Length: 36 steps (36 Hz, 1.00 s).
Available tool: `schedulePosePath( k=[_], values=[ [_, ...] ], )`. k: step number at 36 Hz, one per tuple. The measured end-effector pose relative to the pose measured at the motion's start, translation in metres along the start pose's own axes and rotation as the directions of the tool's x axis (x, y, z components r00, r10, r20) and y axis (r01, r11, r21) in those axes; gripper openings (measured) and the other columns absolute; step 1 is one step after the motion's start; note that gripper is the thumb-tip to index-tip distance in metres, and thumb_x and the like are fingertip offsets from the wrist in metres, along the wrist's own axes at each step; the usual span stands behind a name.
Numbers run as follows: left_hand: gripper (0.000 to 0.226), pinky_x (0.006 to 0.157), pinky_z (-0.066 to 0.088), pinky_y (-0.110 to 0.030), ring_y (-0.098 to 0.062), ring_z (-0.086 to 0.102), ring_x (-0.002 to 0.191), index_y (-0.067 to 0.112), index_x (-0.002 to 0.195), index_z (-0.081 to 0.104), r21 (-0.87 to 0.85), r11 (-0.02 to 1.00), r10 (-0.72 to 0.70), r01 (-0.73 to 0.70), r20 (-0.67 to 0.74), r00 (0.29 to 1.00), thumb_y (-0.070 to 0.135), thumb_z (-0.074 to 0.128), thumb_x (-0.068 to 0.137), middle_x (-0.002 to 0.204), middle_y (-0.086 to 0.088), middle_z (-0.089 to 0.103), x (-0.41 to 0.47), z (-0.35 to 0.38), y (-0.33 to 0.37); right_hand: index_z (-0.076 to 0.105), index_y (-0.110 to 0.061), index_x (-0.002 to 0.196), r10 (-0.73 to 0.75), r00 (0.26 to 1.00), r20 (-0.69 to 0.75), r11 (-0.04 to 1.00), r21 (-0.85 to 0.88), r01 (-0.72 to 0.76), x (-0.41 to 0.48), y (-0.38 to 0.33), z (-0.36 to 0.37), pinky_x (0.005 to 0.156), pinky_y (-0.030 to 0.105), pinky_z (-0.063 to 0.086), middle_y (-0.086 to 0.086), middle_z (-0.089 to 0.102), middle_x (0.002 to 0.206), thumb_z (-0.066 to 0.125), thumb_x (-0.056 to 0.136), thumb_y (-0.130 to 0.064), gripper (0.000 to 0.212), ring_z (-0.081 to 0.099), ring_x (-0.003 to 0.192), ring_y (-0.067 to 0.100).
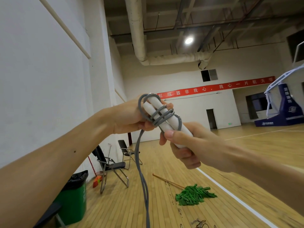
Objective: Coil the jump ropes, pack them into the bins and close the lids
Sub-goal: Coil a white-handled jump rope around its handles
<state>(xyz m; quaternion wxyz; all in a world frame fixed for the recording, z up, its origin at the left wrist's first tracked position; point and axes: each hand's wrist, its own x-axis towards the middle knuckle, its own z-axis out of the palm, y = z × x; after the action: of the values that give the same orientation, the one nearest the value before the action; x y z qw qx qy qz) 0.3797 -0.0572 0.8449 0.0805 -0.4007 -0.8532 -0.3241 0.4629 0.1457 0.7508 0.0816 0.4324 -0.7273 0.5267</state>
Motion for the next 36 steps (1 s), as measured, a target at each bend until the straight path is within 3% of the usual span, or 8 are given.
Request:
schedulePosePath(
  k=[4, 6, 10, 14, 21, 28, 33, 36],
  values=[
    [0.02, 0.063, 0.052, -0.025, -0.013, 0.061, 0.07, 0.007, 0.117, 0.049, -0.227, 0.974, -0.015, 0.014, -0.003, 1.0, -0.004, 0.04, 0.102, 0.085, -0.008, 0.057, -0.002, 0.013, 0.009, 0.055, -0.007, 0.095, -0.009, 1.0, -0.02, 0.999, 0.045, 0.01, 0.001, -0.001, 0.001, 0.045, 0.024, 0.035, 0.002, 0.036, 0.062, 0.055, 0.095, -0.046, 0.039, 0.034, 0.048, 0.014],
    [0.022, 0.059, 0.048, -0.024, -0.017, 0.053, 0.067, 0.008, 0.113, 0.048, -0.237, 0.971, -0.021, 0.019, -0.007, 1.0, -0.005, 0.035, 0.103, 0.081, -0.009, 0.051, -0.005, 0.021, 0.017, 0.055, -0.007, 0.095, -0.02, 0.999, -0.035, 0.998, 0.051, 0.021, 0.002, -0.002, 0.002, 0.045, 0.025, 0.038, 0.002, 0.038, 0.061, 0.056, 0.095, -0.047, 0.04, 0.038, 0.047, 0.015],
    [0.035, 0.049, 0.035, -0.02, -0.012, 0.038, 0.054, 0.007, 0.086, 0.063, -0.273, 0.962, 0.008, 0.014, 0.079, 0.997, 0.011, 0.036, 0.106, 0.064, -0.002, 0.046, -0.013, 0.034, 0.03, 0.053, -0.006, 0.095, -0.028, 0.996, -0.082, 0.997, 0.065, 0.033, 0.005, -0.002, 0.0, 0.048, 0.027, 0.043, 0.001, 0.042, 0.058, 0.056, 0.083, -0.046, 0.041, 0.043, 0.046, 0.017],
    [0.046, 0.044, 0.033, -0.017, -0.009, 0.035, 0.047, 0.012, 0.078, 0.068, -0.322, 0.946, -0.015, 0.038, 0.072, 0.997, 0.01, 0.033, 0.107, 0.058, 0.002, 0.042, -0.012, 0.043, 0.031, 0.053, -0.006, 0.094, -0.045, 0.993, -0.107, 0.997, 0.061, 0.052, 0.008, 0.004, -0.003, 0.052, 0.03, 0.048, 0.001, 0.049, 0.057, 0.056, 0.084, -0.044, 0.04, 0.048, 0.047, 0.018],
    [0.038, 0.046, 0.035, -0.02, -0.01, 0.036, 0.049, 0.011, 0.092, 0.058, -0.337, 0.935, -0.099, 0.111, 0.054, 0.994, 0.041, 0.039, 0.105, 0.06, 0.003, 0.037, -0.013, 0.051, 0.024, 0.058, -0.002, 0.095, -0.048, 0.97, -0.239, 0.994, 0.082, 0.07, 0.015, 0.012, -0.018, 0.058, 0.03, 0.055, 0.007, 0.065, 0.069, 0.05, 0.098, -0.033, 0.032, 0.065, 0.061, 0.023],
    [0.035, 0.048, 0.036, -0.019, -0.009, 0.036, 0.049, 0.008, 0.101, 0.066, -0.212, 0.97, -0.12, 0.118, 0.006, 0.993, 0.036, 0.045, 0.104, 0.059, 0.004, 0.035, -0.016, 0.048, 0.015, 0.058, -0.006, 0.094, 0.028, 0.92, -0.39, 0.996, 0.09, 0.008, 0.021, 0.027, -0.036, 0.048, 0.025, 0.04, 0.001, 0.048, 0.063, 0.052, 0.102, -0.034, 0.03, 0.044, 0.05, 0.014],
    [0.027, 0.044, 0.032, -0.017, -0.006, 0.034, 0.046, 0.007, 0.112, 0.063, -0.055, 0.985, -0.16, 0.162, 0.04, 0.986, 0.027, 0.046, 0.106, 0.056, 0.007, 0.037, -0.018, 0.058, 0.02, 0.058, -0.006, 0.097, 0.097, 0.867, -0.488, 0.993, 0.11, -0.05, 0.029, 0.045, -0.051, 0.046, 0.024, 0.035, 0.001, 0.045, 0.065, 0.054, 0.103, -0.035, 0.029, 0.04, 0.048, 0.012],
    [0.027, 0.054, 0.038, -0.021, -0.005, 0.044, 0.052, 0.012, 0.114, 0.063, 0.318, 0.939, -0.139, 0.133, -0.003, 0.99, 0.032, 0.047, 0.105, 0.063, 0.007, 0.047, -0.015, 0.063, 0.029, 0.058, -0.004, 0.099, 0.121, 0.868, -0.482, 0.992, 0.081, -0.093, 0.03, 0.055, -0.053, 0.048, 0.026, 0.036, 0.002, 0.046, 0.065, 0.053, 0.102, -0.036, 0.032, 0.041, 0.05, 0.013]
  ],
)
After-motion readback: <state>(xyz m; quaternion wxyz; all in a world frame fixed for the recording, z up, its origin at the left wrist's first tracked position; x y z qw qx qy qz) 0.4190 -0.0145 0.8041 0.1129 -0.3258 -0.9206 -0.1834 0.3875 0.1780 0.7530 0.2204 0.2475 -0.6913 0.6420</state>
